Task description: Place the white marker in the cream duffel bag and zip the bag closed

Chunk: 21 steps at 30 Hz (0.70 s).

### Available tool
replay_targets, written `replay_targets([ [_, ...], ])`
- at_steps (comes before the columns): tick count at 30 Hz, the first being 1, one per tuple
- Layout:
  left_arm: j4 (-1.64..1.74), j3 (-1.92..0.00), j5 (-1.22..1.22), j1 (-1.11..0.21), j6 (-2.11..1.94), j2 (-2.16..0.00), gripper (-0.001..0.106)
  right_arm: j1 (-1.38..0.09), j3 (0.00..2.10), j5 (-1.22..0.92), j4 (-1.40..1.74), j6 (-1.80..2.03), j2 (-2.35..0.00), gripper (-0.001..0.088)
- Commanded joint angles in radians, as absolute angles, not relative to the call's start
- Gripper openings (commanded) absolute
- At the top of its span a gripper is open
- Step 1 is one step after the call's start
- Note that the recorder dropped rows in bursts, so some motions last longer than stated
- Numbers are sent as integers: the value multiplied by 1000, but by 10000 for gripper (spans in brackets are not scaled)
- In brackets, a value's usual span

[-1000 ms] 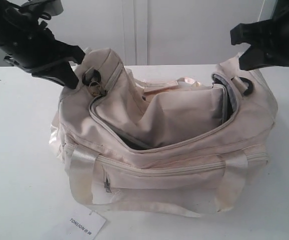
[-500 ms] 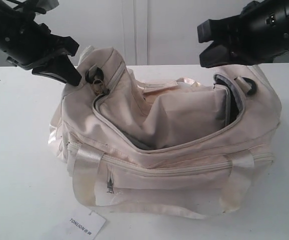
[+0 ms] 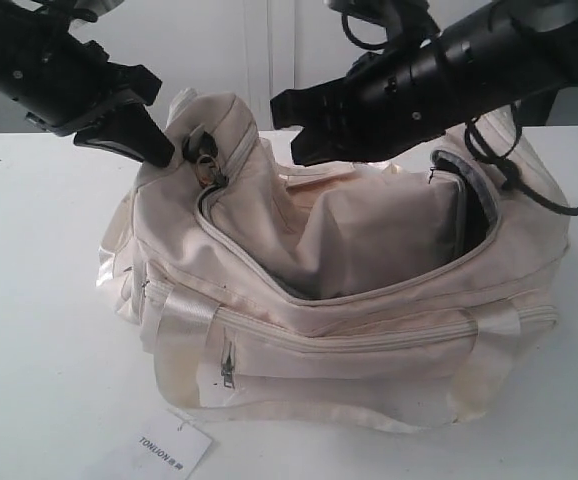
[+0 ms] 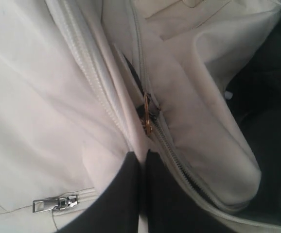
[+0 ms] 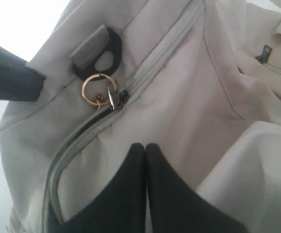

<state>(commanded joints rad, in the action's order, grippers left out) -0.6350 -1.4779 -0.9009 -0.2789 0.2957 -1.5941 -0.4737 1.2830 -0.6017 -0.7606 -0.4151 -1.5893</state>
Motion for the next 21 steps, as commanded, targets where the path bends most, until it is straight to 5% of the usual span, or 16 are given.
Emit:
replay_targets([
  [8, -635, -1478, -899, -279, 296, -1594, 0, -540, 1381, -533, -797, -385, -1717, 15],
  [14, -635, -1478, -899, -279, 296, -1596, 0, -540, 1384, -501, -833, -385, -1752, 237],
  [21, -635, -1478, -899, -279, 296, -1596, 0, -550, 1384, -484, -868, -385, -1767, 361],
])
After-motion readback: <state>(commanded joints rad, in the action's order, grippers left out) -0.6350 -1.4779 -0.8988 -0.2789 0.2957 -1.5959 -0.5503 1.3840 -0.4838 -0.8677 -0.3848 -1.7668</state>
